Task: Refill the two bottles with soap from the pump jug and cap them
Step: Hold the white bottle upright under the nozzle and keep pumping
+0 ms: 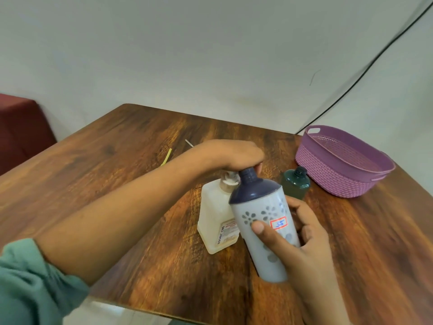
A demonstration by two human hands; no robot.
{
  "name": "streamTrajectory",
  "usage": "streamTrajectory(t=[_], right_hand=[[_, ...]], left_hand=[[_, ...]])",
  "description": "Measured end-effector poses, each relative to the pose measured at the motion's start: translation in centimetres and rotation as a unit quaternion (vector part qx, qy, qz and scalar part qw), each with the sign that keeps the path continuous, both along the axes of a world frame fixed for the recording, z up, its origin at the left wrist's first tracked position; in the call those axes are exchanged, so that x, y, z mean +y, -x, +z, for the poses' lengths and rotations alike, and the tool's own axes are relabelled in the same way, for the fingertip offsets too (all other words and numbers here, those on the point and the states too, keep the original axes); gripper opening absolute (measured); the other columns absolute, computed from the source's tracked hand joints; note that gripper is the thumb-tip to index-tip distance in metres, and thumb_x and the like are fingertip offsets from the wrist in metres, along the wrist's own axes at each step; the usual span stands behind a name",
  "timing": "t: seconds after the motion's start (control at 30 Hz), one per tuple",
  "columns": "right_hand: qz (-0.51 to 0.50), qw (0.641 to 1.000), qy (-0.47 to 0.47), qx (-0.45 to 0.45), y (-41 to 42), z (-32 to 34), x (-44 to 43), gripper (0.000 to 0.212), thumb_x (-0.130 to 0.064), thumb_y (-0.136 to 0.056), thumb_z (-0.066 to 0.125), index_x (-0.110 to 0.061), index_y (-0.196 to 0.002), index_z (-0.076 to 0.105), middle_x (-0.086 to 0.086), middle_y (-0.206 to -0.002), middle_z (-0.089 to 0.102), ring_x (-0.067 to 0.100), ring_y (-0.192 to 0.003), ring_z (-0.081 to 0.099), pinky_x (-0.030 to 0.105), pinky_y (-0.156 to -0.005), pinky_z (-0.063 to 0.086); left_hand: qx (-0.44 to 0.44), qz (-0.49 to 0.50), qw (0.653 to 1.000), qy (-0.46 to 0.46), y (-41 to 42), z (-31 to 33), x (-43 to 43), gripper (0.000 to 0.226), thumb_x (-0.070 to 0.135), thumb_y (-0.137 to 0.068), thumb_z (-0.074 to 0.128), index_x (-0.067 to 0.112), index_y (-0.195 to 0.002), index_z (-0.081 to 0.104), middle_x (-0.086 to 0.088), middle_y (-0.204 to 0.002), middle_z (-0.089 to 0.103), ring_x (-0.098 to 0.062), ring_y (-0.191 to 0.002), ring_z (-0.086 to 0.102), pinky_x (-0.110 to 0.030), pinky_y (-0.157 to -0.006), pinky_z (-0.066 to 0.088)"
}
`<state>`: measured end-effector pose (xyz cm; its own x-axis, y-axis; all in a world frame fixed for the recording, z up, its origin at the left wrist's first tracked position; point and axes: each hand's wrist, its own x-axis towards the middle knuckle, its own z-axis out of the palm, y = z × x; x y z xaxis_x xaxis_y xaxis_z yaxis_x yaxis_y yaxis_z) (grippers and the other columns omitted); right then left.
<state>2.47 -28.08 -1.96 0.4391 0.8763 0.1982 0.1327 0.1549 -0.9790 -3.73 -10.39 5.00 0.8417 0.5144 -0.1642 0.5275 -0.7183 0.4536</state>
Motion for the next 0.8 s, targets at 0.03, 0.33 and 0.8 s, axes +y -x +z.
streamTrajectory(t=[0.03,0.33,0.8], right_hand=[[0.000,1.000,-0.001,-0.001,-0.06,0.06,-0.07,0.064,-0.046,-0.040,0.079,-0.029,-0.099,0.064,-0.007,-0.086,0.072,0.009,-0.073,0.069,0.018,-0.055,0.052],[-0.010,1.000,-0.004,-0.017,-0.42,0.24,-0.26,0.063,-0.048,-0.039,0.077,-0.032,-0.098,0.063,-0.010,-0.086,0.072,0.006,-0.073,0.069,0.015,-0.054,0.051],[0.000,1.000,-0.001,-0.031,-0.68,0.46,-0.45,0.065,-0.049,-0.039,0.078,-0.031,-0.101,0.065,-0.007,-0.088,0.072,0.008,-0.075,0.069,0.017,-0.055,0.052]], left_hand=[[0.007,-0.003,1.000,-0.004,-0.06,0.26,0.01,0.034,0.012,-0.098,0.030,0.004,-0.091,0.061,-0.007,-0.098,0.060,-0.020,-0.091,0.053,-0.028,-0.083,0.043],[0.037,-0.020,0.999,0.002,-0.50,-0.14,0.12,0.031,0.017,-0.098,0.031,0.009,-0.090,0.060,-0.012,-0.106,0.062,-0.027,-0.091,0.054,-0.031,-0.081,0.045],[0.089,-0.040,0.994,-0.057,-0.79,0.62,0.39,0.035,0.017,-0.100,0.031,0.001,-0.105,0.062,-0.015,-0.114,0.061,-0.024,-0.096,0.056,-0.018,-0.067,0.038]])
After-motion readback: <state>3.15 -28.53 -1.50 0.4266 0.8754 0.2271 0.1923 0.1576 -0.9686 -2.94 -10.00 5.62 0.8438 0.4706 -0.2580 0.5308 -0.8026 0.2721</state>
